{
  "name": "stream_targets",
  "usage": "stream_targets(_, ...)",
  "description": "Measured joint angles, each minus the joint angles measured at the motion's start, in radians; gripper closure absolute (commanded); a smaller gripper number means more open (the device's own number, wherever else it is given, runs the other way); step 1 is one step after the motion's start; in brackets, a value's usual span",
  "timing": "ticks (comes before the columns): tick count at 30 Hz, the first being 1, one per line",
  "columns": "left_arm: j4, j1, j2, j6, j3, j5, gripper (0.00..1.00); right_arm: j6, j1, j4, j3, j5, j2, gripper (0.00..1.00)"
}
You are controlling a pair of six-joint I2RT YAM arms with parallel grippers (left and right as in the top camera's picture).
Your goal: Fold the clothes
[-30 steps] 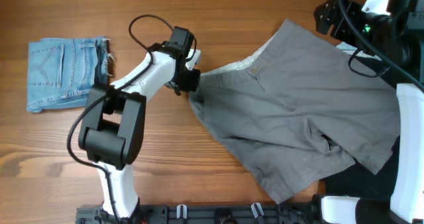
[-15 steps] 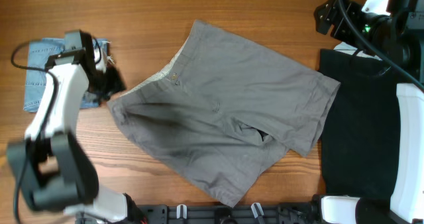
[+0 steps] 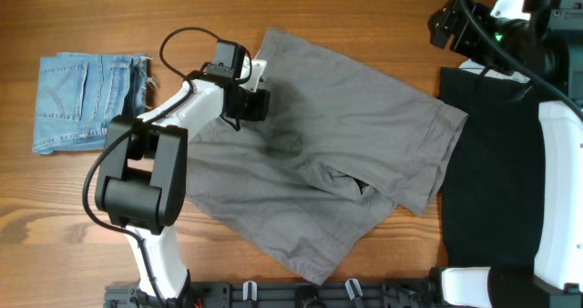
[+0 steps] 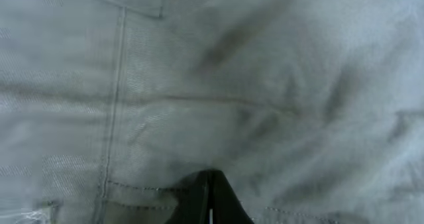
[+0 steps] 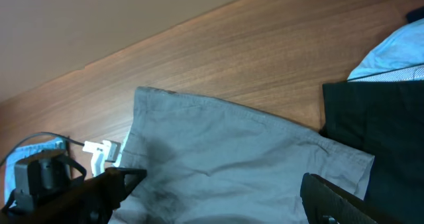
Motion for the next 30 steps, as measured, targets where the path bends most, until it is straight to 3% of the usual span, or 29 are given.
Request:
stream_targets(2, -0.037, 0.022, 0.007, -0.126, 0.028, -0.106, 0.96, -0.008, 0.000, -0.026, 0.000, 0.001, 0.014, 0.07)
stream_targets(5, -0.070, 0.180, 0.010, -0.260, 0.050, -0.204, 0.96, -0.023, 0.000, -0.070, -0.002, 0.013, 0.045, 0.07)
stream_targets(8, -0.066, 0.399, 0.009, -0.313, 0.050, -0.202, 0.91, -0.041, 0.000, -0.068, -0.048, 0.016, 0.101, 0.13)
stream_targets(10, -0.063, 0.455, 0.008, -0.322, 0.047, -0.151, 0.85, -0.074, 0.000, -0.041, -0.086, 0.014, 0.174, 0.22)
stream_targets(12, -0.058, 0.455, 0.001, -0.311, 0.040, -0.116, 0.82, -0.135, 0.000, -0.010, -0.118, -0.025, 0.246, 0.31)
stream_targets(17, -0.092, 0.426, -0.098, -0.306, -0.009, -0.061, 0.71, -0.221, 0.076, 0.003, -0.139, -0.147, 0.510, 0.32)
stream_targets(19, -0.106, 0.415, -0.216, -0.304, -0.011, -0.046, 0.67, -0.231, 0.118, 0.074, -0.151, -0.166, 0.576, 0.38)
stream_targets(21, -0.132, 0.405, -0.322, -0.303, -0.011, -0.039, 0.63, -0.235, 0.145, 0.227, -0.154, -0.176, 0.609, 0.70)
stream_targets(22, -0.143, 0.391, -0.373, -0.303, -0.010, -0.035, 0.62, -0.241, 0.159, 0.302, -0.154, -0.178, 0.625, 0.91)
stream_targets(23, -0.158, 0.368, -0.412, -0.303, -0.010, -0.034, 0.61, -0.236, 0.167, 0.353, -0.154, -0.180, 0.640, 0.96)
stream_targets(30, -0.228, 0.280, -0.440, -0.302, -0.011, -0.027, 0.60, -0.199, 0.190, 0.424, -0.153, -0.174, 0.766, 0.96)
